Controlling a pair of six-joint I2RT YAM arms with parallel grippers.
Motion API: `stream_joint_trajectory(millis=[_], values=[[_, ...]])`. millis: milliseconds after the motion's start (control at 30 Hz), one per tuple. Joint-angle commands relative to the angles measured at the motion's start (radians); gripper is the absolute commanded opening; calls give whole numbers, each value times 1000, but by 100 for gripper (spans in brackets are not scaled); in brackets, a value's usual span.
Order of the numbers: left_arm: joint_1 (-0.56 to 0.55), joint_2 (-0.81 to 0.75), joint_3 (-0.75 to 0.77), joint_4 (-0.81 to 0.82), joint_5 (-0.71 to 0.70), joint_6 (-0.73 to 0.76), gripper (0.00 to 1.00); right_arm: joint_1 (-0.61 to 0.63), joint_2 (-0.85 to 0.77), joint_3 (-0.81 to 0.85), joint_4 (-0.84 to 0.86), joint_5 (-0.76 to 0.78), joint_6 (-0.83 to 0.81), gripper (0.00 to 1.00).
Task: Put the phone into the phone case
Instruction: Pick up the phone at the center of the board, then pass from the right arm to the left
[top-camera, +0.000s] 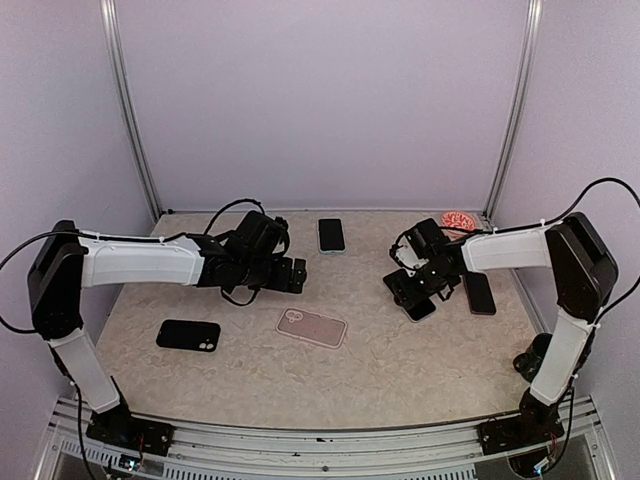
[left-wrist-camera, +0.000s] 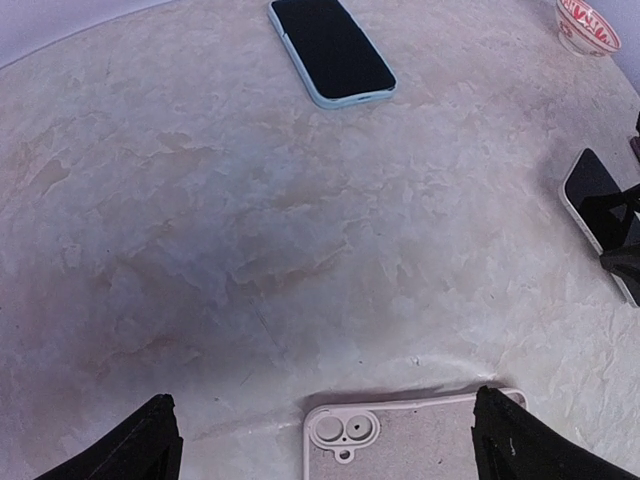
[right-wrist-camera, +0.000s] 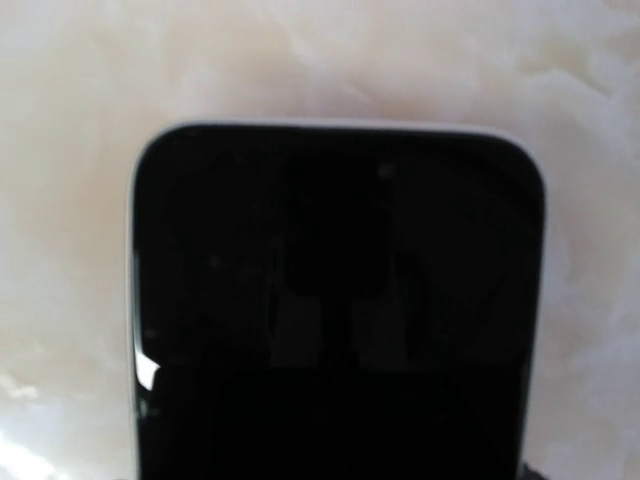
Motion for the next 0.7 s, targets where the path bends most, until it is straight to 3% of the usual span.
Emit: stream_joint_trajectory(millis=[0, 667], values=[[6, 43, 16, 40, 74, -7, 99, 38, -66, -27, 89, -12, -21, 68], [76, 174, 70, 225, 583, -49, 93, 190, -208, -183, 333, -45, -99, 67]])
